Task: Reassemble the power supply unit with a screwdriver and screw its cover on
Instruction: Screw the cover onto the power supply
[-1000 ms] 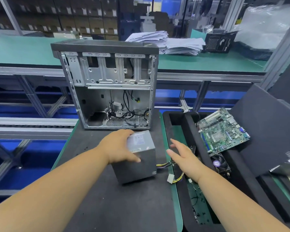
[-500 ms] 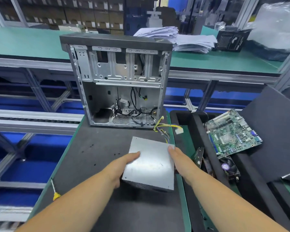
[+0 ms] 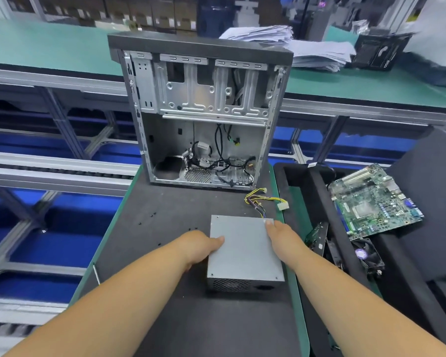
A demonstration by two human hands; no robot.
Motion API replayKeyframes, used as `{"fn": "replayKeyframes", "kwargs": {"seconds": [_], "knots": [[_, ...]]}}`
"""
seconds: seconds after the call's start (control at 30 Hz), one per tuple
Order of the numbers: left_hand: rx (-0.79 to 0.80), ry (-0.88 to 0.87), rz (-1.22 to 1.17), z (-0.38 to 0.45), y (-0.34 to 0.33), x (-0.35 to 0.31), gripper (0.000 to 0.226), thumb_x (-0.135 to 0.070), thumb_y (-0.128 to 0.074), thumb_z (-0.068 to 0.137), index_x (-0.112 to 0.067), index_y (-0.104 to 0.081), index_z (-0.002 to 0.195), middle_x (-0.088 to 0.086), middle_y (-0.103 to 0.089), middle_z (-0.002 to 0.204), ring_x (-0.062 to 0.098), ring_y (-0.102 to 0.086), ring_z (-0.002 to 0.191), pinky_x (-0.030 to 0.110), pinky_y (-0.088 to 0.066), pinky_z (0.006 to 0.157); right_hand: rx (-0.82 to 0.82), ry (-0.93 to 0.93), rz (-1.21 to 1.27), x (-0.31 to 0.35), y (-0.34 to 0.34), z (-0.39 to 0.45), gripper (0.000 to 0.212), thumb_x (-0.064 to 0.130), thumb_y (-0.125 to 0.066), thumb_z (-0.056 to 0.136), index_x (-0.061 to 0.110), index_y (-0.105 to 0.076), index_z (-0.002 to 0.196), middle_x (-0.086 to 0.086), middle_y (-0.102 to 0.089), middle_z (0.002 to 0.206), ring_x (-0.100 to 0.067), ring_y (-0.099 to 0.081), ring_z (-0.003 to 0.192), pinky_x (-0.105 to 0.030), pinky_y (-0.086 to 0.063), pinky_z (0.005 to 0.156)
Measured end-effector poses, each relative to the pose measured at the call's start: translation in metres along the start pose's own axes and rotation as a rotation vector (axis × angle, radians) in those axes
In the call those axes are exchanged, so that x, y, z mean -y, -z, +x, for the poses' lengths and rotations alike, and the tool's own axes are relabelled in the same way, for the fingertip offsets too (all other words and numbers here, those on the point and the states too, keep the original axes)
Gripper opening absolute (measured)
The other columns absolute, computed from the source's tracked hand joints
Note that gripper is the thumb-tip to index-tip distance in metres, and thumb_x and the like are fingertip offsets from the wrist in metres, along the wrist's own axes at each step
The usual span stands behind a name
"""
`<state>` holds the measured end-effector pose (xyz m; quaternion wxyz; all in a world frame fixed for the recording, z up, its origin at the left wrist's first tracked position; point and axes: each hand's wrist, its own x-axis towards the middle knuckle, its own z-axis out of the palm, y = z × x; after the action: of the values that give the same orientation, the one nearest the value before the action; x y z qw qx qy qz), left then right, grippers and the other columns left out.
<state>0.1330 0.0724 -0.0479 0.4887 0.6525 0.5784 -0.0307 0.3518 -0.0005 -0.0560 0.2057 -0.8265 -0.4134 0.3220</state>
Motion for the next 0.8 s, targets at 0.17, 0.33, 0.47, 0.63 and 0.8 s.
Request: {"fn": "replayKeyframes", "kwargs": {"seconds": [0.17, 0.33, 0.47, 0.63, 0.8], "knots": [[-0.027, -0.075, -0.076, 0.000, 0.006, 0.015, 0.050, -0.056, -0.057, 0.090, -0.010, -0.071, 0.099, 0.008, -0.070, 0.106, 0.027, -0.064, 0.102, 0.035, -0.047, 0.093, 0.025, -0.262, 0.409, 0.001, 0.012, 0.001, 0.066, 0.060, -0.025, 0.101, 0.012, -0.062, 0.126, -0.011, -0.061, 0.130, -0.033, -0.058, 0.114, -0.042, -0.042, 0.102], [-0.254, -0.120, 0.019, -0.006, 0.048, 0.040, 0.026, -0.043, -0.058, 0.093, -0.020, -0.070, 0.095, 0.003, -0.071, 0.101, 0.025, -0.065, 0.099, 0.036, -0.050, 0.095, -0.073, -0.326, 0.585, 0.013, 0.036, 0.002, 0.066, 0.049, -0.016, 0.106, 0.004, -0.059, 0.128, -0.015, -0.062, 0.121, -0.029, -0.060, 0.088, -0.038, -0.045, 0.082], [-0.421, 0.038, 0.329, -0.012, 0.085, 0.065, 0.026, -0.046, -0.060, 0.090, -0.023, -0.063, 0.100, 0.003, -0.065, 0.109, 0.025, -0.059, 0.102, 0.034, -0.048, 0.086, -0.177, -0.193, 0.635, 0.025, 0.041, 0.006, 0.056, 0.039, -0.024, 0.107, 0.006, -0.068, 0.113, -0.004, -0.064, 0.096, -0.016, -0.051, 0.063, -0.033, -0.038, 0.067], [-0.426, 0.444, 0.547, -0.028, 0.096, 0.110, 0.050, -0.045, -0.059, 0.086, -0.012, -0.043, 0.121, 0.006, -0.058, 0.113, 0.029, -0.060, 0.101, 0.035, -0.044, 0.074, -0.288, 0.023, 0.692, 0.038, 0.037, 0.003, 0.049, 0.040, -0.032, 0.104, 0.021, -0.074, 0.086, 0.002, -0.069, 0.085, -0.012, -0.053, 0.057, -0.031, -0.039, 0.069], [-0.383, 0.577, 0.504, -0.031, 0.077, 0.132, 0.041, -0.029, -0.054, 0.092, -0.008, -0.035, 0.121, 0.010, -0.058, 0.118, 0.031, -0.056, 0.113, 0.038, -0.044, 0.085, -0.286, 0.074, 0.715, 0.050, 0.032, -0.005, 0.048, 0.039, -0.033, 0.105, 0.016, -0.073, 0.092, -0.001, -0.070, 0.088, -0.011, -0.053, 0.059, -0.030, -0.040, 0.067]]}}
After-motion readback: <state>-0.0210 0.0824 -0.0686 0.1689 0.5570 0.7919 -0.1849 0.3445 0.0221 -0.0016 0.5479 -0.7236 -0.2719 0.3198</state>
